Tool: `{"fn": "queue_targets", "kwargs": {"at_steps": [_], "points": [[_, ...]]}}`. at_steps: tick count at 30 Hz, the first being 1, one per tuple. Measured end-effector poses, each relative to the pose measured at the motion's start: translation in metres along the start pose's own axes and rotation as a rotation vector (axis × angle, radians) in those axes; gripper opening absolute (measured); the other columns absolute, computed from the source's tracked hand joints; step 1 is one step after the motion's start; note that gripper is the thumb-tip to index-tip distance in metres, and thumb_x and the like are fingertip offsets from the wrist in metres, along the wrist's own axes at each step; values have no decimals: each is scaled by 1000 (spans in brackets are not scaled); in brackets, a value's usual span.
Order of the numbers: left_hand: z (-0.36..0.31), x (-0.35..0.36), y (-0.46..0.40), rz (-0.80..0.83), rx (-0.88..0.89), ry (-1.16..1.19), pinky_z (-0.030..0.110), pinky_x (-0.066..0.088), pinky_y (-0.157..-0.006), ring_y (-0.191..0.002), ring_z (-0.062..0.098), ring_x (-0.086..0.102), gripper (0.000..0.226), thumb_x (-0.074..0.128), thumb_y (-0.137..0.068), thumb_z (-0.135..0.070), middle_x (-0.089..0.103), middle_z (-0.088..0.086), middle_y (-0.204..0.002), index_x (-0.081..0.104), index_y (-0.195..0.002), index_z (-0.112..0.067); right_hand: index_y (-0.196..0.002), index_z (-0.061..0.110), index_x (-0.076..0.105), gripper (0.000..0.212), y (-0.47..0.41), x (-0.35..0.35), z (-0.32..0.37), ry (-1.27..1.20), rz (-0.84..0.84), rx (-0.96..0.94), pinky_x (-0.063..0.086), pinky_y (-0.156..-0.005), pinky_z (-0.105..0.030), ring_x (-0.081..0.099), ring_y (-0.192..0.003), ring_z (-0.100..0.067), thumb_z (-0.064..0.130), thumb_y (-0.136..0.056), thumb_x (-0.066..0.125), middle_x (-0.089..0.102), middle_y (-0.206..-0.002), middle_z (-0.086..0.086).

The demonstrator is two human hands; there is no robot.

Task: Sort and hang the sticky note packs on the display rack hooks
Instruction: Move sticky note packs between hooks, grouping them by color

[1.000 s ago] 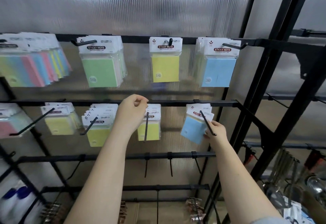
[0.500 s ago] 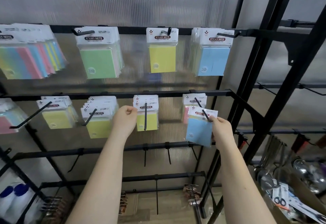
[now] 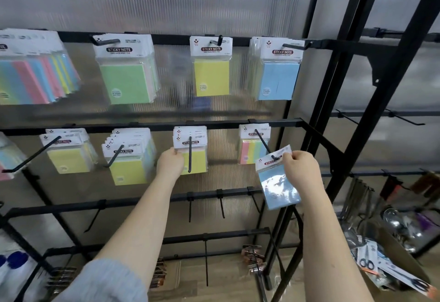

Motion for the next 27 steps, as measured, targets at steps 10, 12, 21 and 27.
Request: {"fn": "queue_targets", "kwargs": {"at_steps": [10,12,21,27], "points": [[15,10,4,-100,-65,190,26,34,-52,-68,25,53,26,47,-97,-26,61,16,-84,55,-98,-1,-81,-8,55,33,6,-21,17,113,26,-40,28,-48,-26,38,-52,-19,16,-94,36,64,-79,-18],[14,14,5,-75,-67,216,27,31,-50,-65,21,45,22,44,-99,-26,49,5,-70,48,-91,-5,-91,-9,60,35,7,-23,20,97,26,-42,29,-47,-25,39,-51,-17,17,-95,36,67,-84,-16],[14,15,16,-30,-25,324,26,34,-60,-68,18,47,32,33,-102,-25,53,3,-74,55,-87,-7,-86,-4,58,34,13,-30,28,49,-4,-75,31,-50,-26,45,-59,-20,20,-97,37,55,-72,-10],[11,-5,50,-175,36,197,30,21,-55,-58,18,30,41,33,-102,-25,33,0,-60,35,-63,-12,-73,4,44,30,13,-36,30,-12,-76,-95,27,-50,-27,39,-57,-20,20,-97,37,44,-64,-7]]}}
Point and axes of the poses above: each hand's wrist, its own y-axis away from the middle knuckle, its own x-axis out of the palm, z = x × y, the point moved 6 cm from there along -y, towards the middle knuckle
